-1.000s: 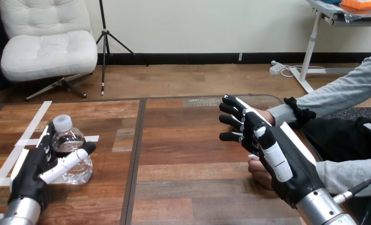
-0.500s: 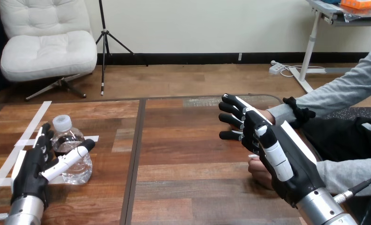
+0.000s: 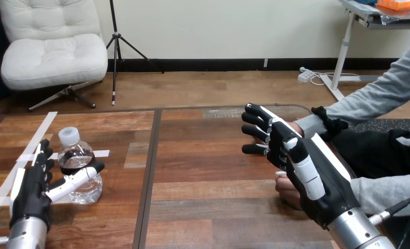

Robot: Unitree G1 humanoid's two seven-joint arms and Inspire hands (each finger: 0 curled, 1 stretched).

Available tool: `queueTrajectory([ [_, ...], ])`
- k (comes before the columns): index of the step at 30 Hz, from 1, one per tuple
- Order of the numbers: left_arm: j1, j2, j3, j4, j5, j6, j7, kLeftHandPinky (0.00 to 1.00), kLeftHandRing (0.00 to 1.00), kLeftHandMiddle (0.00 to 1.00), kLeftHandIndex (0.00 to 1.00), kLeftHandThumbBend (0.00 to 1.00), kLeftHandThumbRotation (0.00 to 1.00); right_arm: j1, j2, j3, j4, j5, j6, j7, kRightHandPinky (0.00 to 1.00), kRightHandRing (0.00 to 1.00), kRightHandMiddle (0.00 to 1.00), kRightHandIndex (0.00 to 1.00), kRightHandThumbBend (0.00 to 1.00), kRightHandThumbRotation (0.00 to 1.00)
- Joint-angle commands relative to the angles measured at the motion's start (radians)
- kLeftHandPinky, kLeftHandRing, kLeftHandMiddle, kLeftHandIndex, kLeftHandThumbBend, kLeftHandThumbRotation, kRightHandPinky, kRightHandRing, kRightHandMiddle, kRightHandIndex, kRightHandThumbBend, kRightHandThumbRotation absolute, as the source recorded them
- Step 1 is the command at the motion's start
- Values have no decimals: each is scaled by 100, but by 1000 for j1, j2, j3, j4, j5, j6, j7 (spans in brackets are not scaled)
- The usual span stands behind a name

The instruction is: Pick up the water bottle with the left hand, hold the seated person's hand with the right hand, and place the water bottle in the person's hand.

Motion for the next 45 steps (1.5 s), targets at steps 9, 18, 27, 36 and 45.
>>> queueTrajectory([
  [9, -74, 14, -35, -39, 31, 28, -3, 100, 100, 100, 100, 87, 21, -32, 9, -5, -50, 16, -18, 0, 80, 91, 92, 93, 100, 100],
  [18, -74, 22, -49, -47, 39, 41, -10, 100, 100, 100, 100, 87, 20, -32, 9, -6, -49, 15, -25, -1, 78, 90, 92, 92, 100, 100],
  [27, -75, 25, -52, -48, 41, 48, -20, 99, 100, 100, 100, 91, 22, -33, 7, -7, -49, 23, -22, 4, 77, 90, 92, 92, 100, 100],
  [36, -86, 27, -56, -22, 49, 33, -22, 98, 100, 100, 100, 94, 25, -32, 8, -6, -50, 27, -21, 5, 76, 90, 92, 92, 100, 100],
  [45, -100, 23, -58, -9, 55, 35, -12, 98, 100, 100, 100, 97, 28, -33, 5, -5, -53, 26, -19, 7, 76, 90, 92, 92, 100, 100],
])
